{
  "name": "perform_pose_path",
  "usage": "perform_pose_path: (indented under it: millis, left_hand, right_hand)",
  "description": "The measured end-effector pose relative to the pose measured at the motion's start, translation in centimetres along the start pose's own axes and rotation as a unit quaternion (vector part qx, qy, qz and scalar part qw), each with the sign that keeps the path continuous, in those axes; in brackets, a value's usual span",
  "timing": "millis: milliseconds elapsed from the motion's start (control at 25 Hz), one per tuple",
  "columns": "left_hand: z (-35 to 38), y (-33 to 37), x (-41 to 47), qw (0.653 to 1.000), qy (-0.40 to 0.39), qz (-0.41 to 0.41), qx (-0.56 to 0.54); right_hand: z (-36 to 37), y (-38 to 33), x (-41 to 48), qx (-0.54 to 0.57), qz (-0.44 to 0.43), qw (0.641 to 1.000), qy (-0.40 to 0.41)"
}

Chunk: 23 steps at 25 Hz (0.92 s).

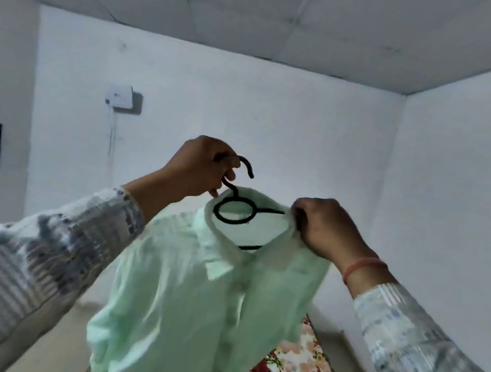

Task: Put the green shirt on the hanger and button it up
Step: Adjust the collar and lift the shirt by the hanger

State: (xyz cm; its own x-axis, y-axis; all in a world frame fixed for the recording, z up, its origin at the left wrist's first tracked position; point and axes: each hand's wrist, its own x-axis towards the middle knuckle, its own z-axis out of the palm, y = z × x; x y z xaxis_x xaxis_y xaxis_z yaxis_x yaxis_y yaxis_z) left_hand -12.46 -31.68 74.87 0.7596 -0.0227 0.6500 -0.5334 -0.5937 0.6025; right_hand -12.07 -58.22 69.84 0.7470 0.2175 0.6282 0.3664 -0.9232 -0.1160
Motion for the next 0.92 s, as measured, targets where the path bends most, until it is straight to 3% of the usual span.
perform_pose_path:
  millis: [160, 400, 520, 600, 680, 760, 920]
  left_hand:
    - [-3.8, 6.6, -1.7, 0.998, 0.042, 0.000, 0.038]
    - [-7.4, 10.0, -2.4, 0.995, 0.057, -0.030, 0.076]
    - [-8.2, 11.1, -3.6, 0.999, 0.033, -0.009, 0.025]
    - [-8.8, 11.6, -4.5, 0.999, 0.035, 0.007, -0.034]
    - [-10.0, 11.4, -4.9, 0.998, 0.039, 0.035, -0.043]
    - [-11.6, 10.2, -5.1, 0.999, -0.006, 0.046, 0.000]
    - [-13.2, 7.4, -5.3, 0.997, -0.064, 0.028, -0.018]
  right_hand:
    - [-5.0, -3.9, -0.3, 0.008, -0.045, 0.999, 0.006]
    - [-11.7, -7.7, 0.3, 0.275, 0.030, 0.960, 0.036]
    - [-12.3, -10.5, 0.3, 0.106, -0.045, 0.990, -0.078]
    - [-11.5, -12.5, 0.3, 0.019, -0.062, 0.991, -0.119]
    - [-11.4, -13.6, 0.4, 0.034, -0.061, 0.994, -0.078]
    - [-11.5, -14.1, 0.1, 0.007, -0.069, 0.997, -0.028]
    - [-12.9, -15.3, -0.1, 0.103, -0.032, 0.991, -0.080]
